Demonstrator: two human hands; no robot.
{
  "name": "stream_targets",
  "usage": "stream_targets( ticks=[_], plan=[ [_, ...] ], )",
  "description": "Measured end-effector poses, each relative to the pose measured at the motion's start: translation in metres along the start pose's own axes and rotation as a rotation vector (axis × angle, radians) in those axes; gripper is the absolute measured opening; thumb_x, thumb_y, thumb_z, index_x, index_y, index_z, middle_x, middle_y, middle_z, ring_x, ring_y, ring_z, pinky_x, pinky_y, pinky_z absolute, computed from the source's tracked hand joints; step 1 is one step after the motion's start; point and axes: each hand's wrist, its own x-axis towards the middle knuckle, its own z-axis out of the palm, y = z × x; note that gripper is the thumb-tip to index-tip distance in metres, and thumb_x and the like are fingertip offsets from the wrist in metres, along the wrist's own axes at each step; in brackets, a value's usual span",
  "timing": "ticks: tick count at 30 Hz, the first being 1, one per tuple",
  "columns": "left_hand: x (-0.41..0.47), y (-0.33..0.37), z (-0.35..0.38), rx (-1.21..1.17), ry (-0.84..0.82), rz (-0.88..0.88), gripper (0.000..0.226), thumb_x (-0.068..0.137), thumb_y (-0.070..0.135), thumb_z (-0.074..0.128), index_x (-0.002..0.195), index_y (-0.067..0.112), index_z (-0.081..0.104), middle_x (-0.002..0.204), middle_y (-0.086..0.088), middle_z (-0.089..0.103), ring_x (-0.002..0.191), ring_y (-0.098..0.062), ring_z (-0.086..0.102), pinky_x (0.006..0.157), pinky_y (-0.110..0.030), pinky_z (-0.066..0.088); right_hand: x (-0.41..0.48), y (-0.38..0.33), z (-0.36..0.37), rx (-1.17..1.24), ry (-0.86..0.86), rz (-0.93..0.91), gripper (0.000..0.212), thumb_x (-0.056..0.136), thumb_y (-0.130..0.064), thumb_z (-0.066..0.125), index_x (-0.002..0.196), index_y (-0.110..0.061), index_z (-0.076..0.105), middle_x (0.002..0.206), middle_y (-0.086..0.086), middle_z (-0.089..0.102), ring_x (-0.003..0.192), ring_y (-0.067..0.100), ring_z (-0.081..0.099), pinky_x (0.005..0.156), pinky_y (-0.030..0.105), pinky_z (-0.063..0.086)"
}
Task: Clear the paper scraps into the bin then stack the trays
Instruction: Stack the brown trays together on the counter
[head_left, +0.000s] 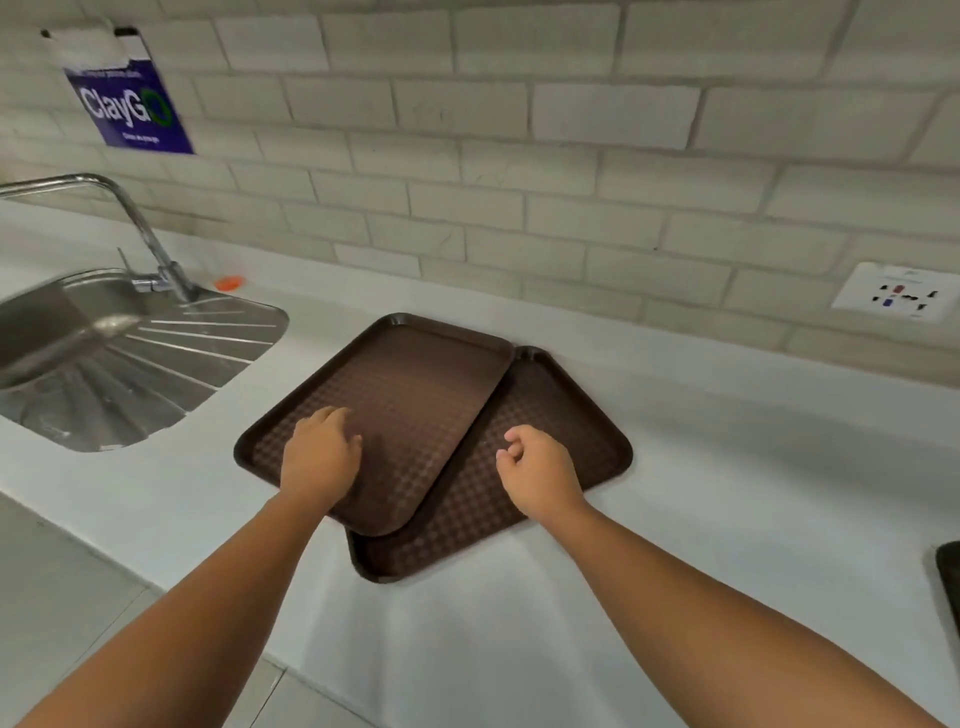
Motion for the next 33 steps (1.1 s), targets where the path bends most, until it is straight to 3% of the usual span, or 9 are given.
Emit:
stream_targets(
  ticks=[7, 11, 14, 17, 20, 23, 26, 29, 33],
  plan=[
    [0.038, -0.072, 0.005, 0.197, -0.028, -0.103, 0.048, 0.095, 0.038, 0.051, 0.136, 0.013, 0.050, 0.142, -0.012, 0.050, 0.128, -0.035, 0.046, 0.107, -0.052, 0.039, 0.033, -0.023, 0.059, -0.105, -0.092, 0.107, 0.047, 0.094, -0.039, 0.057, 0.131, -0.010, 0.052, 0.105, 0.005, 0.066, 0.103, 0.020, 0.061, 0.089, 0.031, 0.051],
    [0.054, -0.099, 0.010, 0.187, -0.082, -0.247, 0.051, 0.096, 0.040, 0.049, 0.140, 0.014, 0.042, 0.144, -0.014, 0.046, 0.130, -0.038, 0.042, 0.106, -0.055, 0.039, 0.044, -0.028, 0.082, -0.026, -0.156, 0.236, 0.059, 0.093, -0.039, 0.058, 0.141, -0.007, 0.043, 0.106, 0.008, 0.069, 0.104, 0.023, 0.063, 0.087, 0.030, 0.050],
    [0.055, -0.104, 0.016, 0.055, -0.115, -0.315, 0.047, 0.099, 0.035, 0.047, 0.139, 0.012, 0.039, 0.142, -0.015, 0.044, 0.126, -0.039, 0.041, 0.099, -0.053, 0.045, 0.049, -0.029, 0.094, 0.060, -0.159, 0.302, 0.041, 0.092, -0.031, 0.061, 0.128, -0.012, 0.053, 0.102, 0.009, 0.069, 0.096, 0.026, 0.067, 0.084, 0.033, 0.055],
    [0.055, -0.103, 0.020, -0.007, -0.071, -0.350, 0.037, 0.101, 0.025, 0.042, 0.134, 0.009, 0.041, 0.136, -0.020, 0.044, 0.123, -0.040, 0.039, 0.096, -0.052, 0.046, 0.055, -0.030, 0.097, 0.173, -0.158, 0.392, 0.027, 0.092, -0.021, 0.060, 0.116, -0.012, 0.051, 0.104, 0.007, 0.067, 0.079, 0.025, 0.070, 0.072, 0.039, 0.061],
    [0.055, -0.104, 0.018, -0.040, -0.043, -0.403, 0.031, 0.101, 0.016, 0.039, 0.129, 0.005, 0.046, 0.129, -0.022, 0.045, 0.121, -0.040, 0.039, 0.094, -0.052, 0.047, 0.058, -0.034, 0.088, 0.236, -0.166, 0.418, 0.022, 0.093, -0.014, 0.058, 0.113, -0.015, 0.049, 0.105, 0.003, 0.064, 0.077, 0.022, 0.070, 0.061, 0.032, 0.060],
    [0.053, -0.109, 0.017, -0.098, 0.015, -0.425, 0.033, 0.104, 0.022, 0.035, 0.126, 0.005, 0.053, 0.122, -0.020, 0.049, 0.115, -0.039, 0.048, 0.091, -0.052, 0.047, 0.056, -0.036, 0.076, 0.293, -0.172, 0.410, 0.021, 0.094, -0.011, 0.057, 0.112, -0.017, 0.048, 0.107, 0.001, 0.062, 0.082, 0.022, 0.068, 0.057, 0.025, 0.056],
    [0.051, -0.109, 0.016, -0.211, 0.106, -0.404, 0.033, 0.105, 0.026, 0.037, 0.118, 0.004, 0.057, 0.114, -0.020, 0.053, 0.099, -0.041, 0.056, 0.086, -0.049, 0.044, 0.049, -0.036, 0.059, 0.336, -0.157, 0.383, 0.019, 0.092, -0.008, 0.059, 0.103, -0.019, 0.047, 0.101, 0.003, 0.063, 0.083, 0.022, 0.068, 0.063, 0.029, 0.060],
    [0.045, -0.098, 0.011, -0.267, 0.182, -0.298, 0.028, 0.105, 0.027, 0.038, 0.108, 0.007, 0.058, 0.102, -0.018, 0.062, 0.085, -0.034, 0.054, 0.076, -0.042, 0.041, 0.043, -0.033, 0.033, 0.436, -0.143, 0.351, 0.022, 0.087, -0.008, 0.064, 0.095, -0.019, 0.046, 0.098, 0.009, 0.064, 0.089, 0.024, 0.067, 0.076, 0.042, 0.061],
    [0.039, -0.061, 0.000, -0.381, 0.229, -0.165, 0.028, 0.105, 0.031, 0.038, 0.116, 0.013, 0.056, 0.095, -0.016, 0.067, 0.084, -0.036, 0.057, 0.072, -0.039, 0.041, 0.040, -0.031, -0.019, 0.604, -0.004, 0.351, 0.034, 0.090, -0.005, 0.062, 0.112, -0.023, 0.043, 0.103, 0.006, 0.065, 0.091, 0.021, 0.068, 0.083, 0.047, 0.059]
  ],
)
